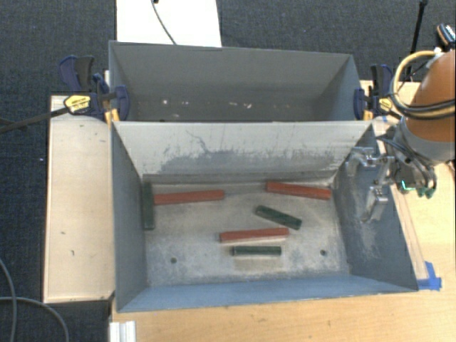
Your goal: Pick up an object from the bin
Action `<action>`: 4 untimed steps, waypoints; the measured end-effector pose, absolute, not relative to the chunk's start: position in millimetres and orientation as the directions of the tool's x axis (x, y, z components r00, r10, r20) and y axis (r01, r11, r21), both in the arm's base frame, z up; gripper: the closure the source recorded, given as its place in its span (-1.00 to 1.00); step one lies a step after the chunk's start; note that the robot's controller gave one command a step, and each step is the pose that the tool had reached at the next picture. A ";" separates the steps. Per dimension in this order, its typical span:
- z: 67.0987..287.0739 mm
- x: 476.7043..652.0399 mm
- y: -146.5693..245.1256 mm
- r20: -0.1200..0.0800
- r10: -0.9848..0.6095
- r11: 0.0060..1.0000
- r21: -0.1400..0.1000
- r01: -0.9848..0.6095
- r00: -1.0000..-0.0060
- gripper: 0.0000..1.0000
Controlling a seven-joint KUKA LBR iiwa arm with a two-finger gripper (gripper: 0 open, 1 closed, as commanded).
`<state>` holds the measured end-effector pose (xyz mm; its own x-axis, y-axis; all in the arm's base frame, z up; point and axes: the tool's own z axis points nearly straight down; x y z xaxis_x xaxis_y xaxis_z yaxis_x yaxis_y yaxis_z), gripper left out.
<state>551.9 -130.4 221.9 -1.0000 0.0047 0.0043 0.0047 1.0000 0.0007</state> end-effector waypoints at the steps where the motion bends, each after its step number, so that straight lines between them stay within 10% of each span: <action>1: 106.8 527.0 -127.0 0.006 0.078 0.997 0.002 0.078 -0.997 -1.00; 2: 68.0 533.4 -52.1 0.002 0.025 1.000 0.004 0.026 -1.000 -1.00; 3: 71.3 582.9 -19.0 -0.007 -0.010 1.000 0.002 -0.010 -1.000 -1.00; 4: 71.2 581.2 -21.8 -0.004 -0.012 1.000 0.000 -0.012 -1.000 1.00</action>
Offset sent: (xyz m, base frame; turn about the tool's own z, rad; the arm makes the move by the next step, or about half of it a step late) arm -0.0230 0.0023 -0.1110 0.0742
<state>581.2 -21.8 71.2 -0.9999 -0.0119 -0.0044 -0.0119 0.9999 -0.0001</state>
